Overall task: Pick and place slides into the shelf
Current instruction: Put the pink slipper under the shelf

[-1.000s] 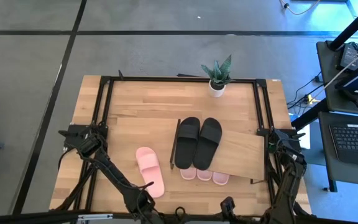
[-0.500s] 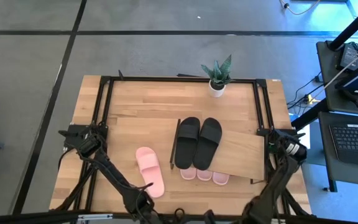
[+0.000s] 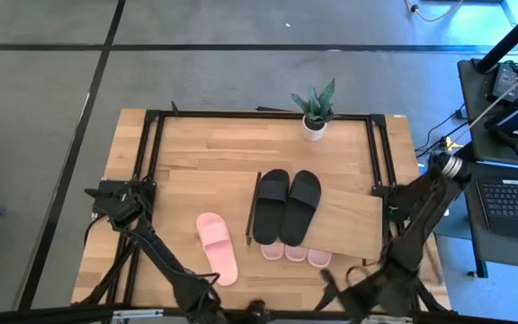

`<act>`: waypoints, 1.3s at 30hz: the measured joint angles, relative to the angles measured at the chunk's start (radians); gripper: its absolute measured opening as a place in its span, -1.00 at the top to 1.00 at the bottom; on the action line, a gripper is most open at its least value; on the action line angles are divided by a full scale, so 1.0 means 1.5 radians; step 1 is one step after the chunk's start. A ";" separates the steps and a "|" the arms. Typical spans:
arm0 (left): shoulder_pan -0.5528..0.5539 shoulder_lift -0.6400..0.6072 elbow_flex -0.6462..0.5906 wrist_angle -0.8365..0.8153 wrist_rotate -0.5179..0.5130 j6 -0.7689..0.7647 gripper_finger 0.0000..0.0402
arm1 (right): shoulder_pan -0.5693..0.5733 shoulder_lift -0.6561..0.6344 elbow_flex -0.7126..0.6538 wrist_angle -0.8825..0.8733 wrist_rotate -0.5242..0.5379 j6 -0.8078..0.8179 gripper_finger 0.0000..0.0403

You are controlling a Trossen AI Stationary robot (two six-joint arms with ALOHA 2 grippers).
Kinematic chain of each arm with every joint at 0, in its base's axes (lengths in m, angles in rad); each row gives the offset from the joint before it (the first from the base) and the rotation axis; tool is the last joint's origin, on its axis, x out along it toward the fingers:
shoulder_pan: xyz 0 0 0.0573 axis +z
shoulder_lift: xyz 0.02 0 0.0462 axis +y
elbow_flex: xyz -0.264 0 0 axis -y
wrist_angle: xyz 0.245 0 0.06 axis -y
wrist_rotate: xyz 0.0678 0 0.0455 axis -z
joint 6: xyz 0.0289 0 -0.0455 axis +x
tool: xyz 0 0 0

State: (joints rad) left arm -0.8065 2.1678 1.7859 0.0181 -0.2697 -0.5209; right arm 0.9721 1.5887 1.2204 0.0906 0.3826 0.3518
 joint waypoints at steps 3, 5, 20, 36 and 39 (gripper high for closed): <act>-0.019 -0.034 0.000 -0.138 -0.097 0.023 0.14 | 0.015 -0.082 -0.068 0.006 0.000 0.010 -0.08; -0.032 -0.061 0.000 -0.229 -0.150 -0.034 0.18 | 0.023 -0.121 -0.107 0.011 0.000 0.030 -0.08; -0.052 -0.076 0.000 -0.617 -0.187 -0.266 0.40 | 0.036 -0.188 -0.272 0.015 0.029 0.165 -0.08; -0.002 -0.072 0.000 -0.604 -0.155 -0.310 0.27 | 0.036 -0.188 -0.294 0.008 0.030 0.155 -0.08; 0.006 -0.072 0.000 -0.604 -0.139 -0.312 0.08 | 0.036 -0.188 -0.294 0.004 0.030 0.143 -0.08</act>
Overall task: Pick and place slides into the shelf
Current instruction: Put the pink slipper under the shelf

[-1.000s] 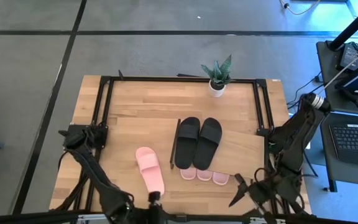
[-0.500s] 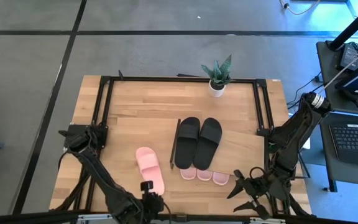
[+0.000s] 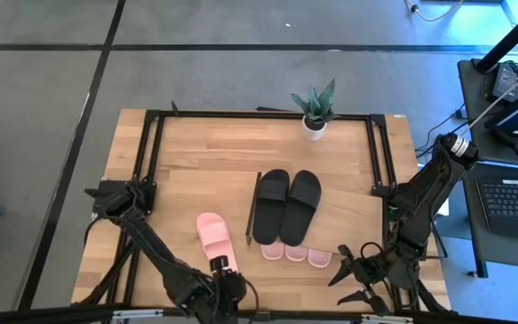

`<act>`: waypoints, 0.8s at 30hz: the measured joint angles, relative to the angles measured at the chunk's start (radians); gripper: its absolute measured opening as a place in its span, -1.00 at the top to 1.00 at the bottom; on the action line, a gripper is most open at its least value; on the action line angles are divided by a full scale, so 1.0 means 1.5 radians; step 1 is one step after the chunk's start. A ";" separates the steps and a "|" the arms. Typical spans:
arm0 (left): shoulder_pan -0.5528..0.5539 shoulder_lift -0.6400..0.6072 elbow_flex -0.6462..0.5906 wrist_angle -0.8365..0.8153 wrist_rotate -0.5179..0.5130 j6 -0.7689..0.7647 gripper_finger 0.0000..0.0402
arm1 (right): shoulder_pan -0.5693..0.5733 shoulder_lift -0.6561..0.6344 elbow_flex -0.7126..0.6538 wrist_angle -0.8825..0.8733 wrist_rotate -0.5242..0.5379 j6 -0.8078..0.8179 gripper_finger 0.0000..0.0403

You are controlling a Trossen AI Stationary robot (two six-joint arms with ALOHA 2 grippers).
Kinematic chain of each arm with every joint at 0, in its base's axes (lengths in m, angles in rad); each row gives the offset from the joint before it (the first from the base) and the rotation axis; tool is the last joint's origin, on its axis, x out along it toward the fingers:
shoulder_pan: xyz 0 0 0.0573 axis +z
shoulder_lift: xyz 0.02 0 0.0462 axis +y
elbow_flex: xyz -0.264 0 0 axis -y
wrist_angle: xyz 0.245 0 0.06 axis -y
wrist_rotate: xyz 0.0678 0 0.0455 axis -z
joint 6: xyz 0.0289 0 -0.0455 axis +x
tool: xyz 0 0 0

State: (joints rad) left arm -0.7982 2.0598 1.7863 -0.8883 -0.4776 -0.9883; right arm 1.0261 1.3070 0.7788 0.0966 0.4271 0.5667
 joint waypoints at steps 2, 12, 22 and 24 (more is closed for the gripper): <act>0.005 0.000 0.000 0.002 0.027 -0.020 -0.04 | 0.000 0.000 0.000 -0.004 0.000 0.000 -0.08; 0.012 0.012 0.001 -0.075 0.067 -0.026 -0.15 | -0.001 0.000 0.000 -0.015 0.000 -0.017 -0.08; 0.014 0.064 0.001 -0.114 0.088 -0.038 -0.15 | -0.009 0.000 0.000 -0.030 0.000 -0.015 -0.08; 0.017 0.079 0.001 -0.117 0.086 -0.038 -0.15 | -0.010 0.000 0.000 -0.033 0.001 -0.014 -0.08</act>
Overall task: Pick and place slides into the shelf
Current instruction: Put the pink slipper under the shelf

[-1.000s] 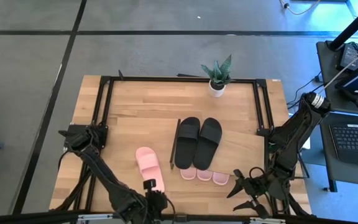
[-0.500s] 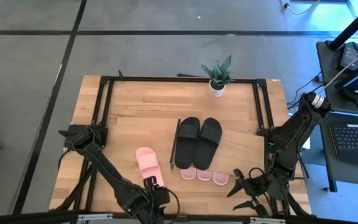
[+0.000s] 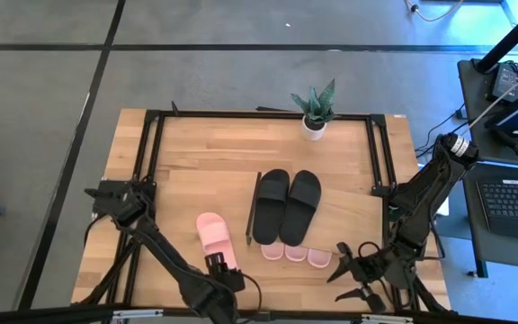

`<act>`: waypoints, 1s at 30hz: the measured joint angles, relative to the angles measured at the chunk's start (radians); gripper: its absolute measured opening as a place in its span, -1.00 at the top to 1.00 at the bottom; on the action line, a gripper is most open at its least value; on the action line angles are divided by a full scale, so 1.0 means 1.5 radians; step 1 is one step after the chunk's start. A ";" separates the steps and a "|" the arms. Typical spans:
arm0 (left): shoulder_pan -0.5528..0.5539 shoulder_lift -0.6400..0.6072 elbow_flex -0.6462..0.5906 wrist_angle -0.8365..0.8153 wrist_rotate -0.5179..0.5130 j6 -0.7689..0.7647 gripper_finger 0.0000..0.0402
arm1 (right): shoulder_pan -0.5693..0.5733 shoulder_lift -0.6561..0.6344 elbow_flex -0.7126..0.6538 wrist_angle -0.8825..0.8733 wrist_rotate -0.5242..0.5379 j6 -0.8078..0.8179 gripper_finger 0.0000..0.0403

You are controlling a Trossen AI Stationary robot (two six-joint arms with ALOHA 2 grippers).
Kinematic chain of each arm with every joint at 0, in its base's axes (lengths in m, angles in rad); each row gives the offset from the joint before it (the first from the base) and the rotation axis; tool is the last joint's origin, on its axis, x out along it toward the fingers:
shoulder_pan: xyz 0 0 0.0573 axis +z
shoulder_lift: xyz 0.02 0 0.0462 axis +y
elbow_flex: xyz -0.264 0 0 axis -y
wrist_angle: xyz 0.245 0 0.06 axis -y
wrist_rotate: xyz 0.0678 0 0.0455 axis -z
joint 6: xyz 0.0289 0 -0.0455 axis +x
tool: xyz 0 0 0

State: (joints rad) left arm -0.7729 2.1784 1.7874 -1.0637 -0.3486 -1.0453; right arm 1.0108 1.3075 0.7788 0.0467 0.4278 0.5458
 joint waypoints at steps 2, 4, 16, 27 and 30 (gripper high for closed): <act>0.002 0.014 0.000 -0.002 0.000 0.000 -0.15 | -0.004 0.000 0.000 -0.005 0.000 0.000 -0.08; 0.002 0.026 0.000 -0.002 0.001 0.000 -0.15 | -0.005 0.000 0.000 -0.007 0.001 0.002 -0.08; 0.004 0.048 0.000 0.011 0.025 0.004 -0.15 | -0.006 0.000 0.000 -0.011 0.007 -0.001 -0.08; 0.006 0.048 0.000 0.019 0.017 0.076 -0.06 | -0.006 0.000 0.000 -0.016 0.007 0.000 -0.08; 0.006 0.048 0.000 0.019 0.016 0.076 0.06 | -0.006 0.000 0.000 -0.016 0.007 -0.001 -0.08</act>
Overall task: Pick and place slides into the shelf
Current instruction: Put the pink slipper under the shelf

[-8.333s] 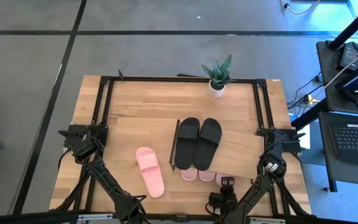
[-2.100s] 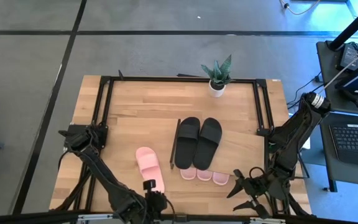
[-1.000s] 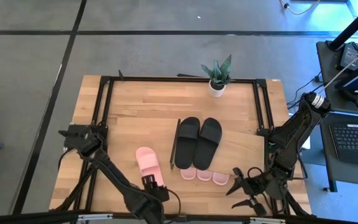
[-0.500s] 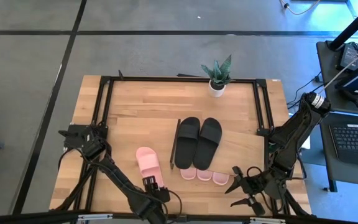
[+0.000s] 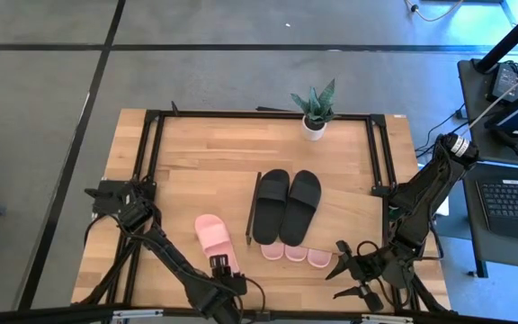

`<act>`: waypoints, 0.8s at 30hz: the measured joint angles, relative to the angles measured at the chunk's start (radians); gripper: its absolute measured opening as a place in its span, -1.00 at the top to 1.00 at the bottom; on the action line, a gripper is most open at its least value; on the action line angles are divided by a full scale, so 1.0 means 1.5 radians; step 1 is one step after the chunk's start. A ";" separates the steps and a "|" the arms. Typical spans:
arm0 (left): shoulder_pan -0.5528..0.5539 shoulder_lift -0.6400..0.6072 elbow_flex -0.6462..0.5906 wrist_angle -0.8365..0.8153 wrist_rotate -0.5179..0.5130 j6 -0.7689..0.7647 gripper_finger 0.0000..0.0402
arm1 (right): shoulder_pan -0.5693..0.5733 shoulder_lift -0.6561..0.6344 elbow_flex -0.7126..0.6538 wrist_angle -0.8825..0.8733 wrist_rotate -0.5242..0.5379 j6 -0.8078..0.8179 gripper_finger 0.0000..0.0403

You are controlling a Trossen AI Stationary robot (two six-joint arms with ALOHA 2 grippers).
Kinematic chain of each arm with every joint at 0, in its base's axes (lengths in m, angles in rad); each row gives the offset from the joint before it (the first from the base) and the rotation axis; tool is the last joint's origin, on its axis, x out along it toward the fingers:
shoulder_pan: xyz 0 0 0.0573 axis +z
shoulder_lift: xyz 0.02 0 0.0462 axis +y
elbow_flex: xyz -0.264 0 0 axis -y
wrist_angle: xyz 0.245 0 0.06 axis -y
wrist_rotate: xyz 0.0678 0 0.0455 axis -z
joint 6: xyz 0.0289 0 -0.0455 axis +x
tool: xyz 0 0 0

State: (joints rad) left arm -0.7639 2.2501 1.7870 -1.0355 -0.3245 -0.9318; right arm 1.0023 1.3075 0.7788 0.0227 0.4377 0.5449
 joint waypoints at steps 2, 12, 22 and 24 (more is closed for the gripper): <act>0.000 0.000 0.000 0.000 -0.001 0.000 0.16 | 0.000 0.000 0.000 0.000 0.000 0.000 -0.08; -0.003 0.000 0.000 0.015 -0.003 -0.023 0.66 | 0.000 0.000 0.000 0.000 -0.001 0.000 -0.08; -0.012 -0.007 0.011 0.027 0.067 -0.074 0.95 | 0.000 0.000 0.000 0.001 -0.001 0.018 -0.08; -0.021 -0.011 0.034 0.009 0.080 -0.075 0.97 | 0.000 0.000 0.000 0.001 -0.001 0.018 -0.08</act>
State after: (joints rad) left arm -0.7952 2.2341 1.8374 -1.0221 -0.2049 -1.0446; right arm 1.0023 1.3079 0.7792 0.0235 0.4358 0.5720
